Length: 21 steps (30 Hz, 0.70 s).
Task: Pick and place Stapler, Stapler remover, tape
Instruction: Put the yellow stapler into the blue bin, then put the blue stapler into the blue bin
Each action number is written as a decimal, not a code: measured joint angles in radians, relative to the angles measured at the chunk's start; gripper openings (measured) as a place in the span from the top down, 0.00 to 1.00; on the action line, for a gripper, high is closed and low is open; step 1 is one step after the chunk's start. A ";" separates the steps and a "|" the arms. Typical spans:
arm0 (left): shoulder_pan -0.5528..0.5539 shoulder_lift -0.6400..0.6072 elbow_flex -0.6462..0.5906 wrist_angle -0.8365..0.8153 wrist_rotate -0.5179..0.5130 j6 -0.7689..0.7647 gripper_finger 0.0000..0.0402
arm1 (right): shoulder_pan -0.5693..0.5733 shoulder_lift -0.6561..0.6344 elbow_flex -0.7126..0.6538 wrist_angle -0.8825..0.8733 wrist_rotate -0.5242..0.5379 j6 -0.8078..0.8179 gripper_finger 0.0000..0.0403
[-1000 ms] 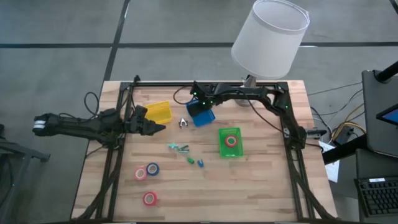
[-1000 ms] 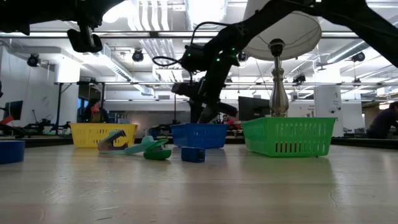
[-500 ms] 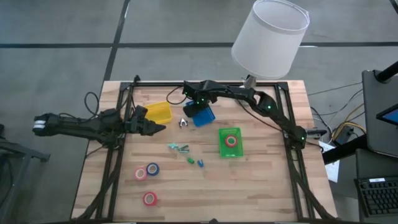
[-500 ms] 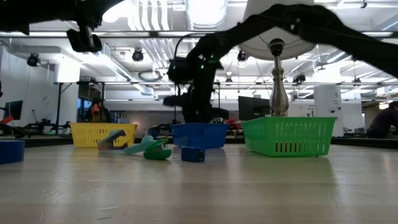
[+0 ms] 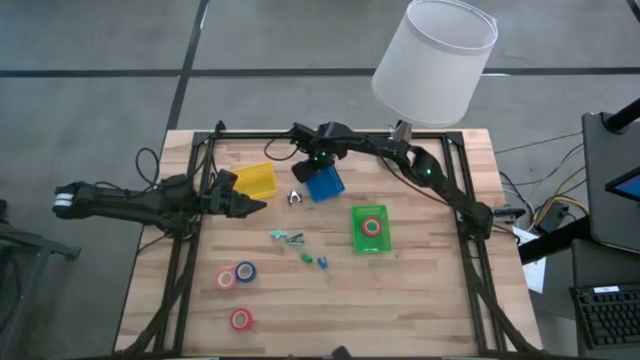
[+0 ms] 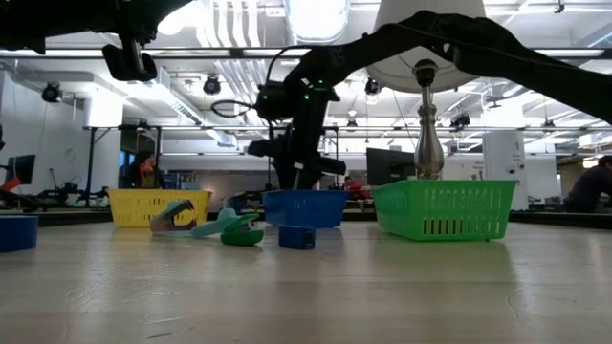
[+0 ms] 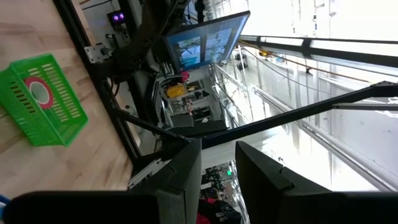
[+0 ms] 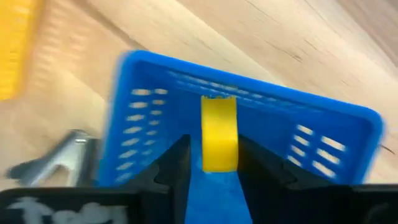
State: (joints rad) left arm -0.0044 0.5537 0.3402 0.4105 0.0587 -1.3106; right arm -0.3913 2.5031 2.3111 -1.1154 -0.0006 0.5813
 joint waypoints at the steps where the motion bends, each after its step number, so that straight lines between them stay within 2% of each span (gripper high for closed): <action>1: 0.000 0.000 0.000 0.000 0.000 0.000 0.75 | -0.002 0.000 -0.001 -0.013 -0.003 0.003 0.67; 12: 0.000 0.000 0.000 0.000 0.000 0.001 0.75 | -0.001 -0.006 0.007 -0.060 -0.018 -0.013 0.50; 21: 0.000 0.000 0.000 0.000 0.002 0.005 0.75 | 0.041 -0.032 0.043 -0.089 -0.136 -0.064 0.52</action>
State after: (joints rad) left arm -0.0044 0.5537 0.3401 0.4102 0.0604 -1.3056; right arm -0.3504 2.4713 2.3543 -1.2047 -0.1362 0.5174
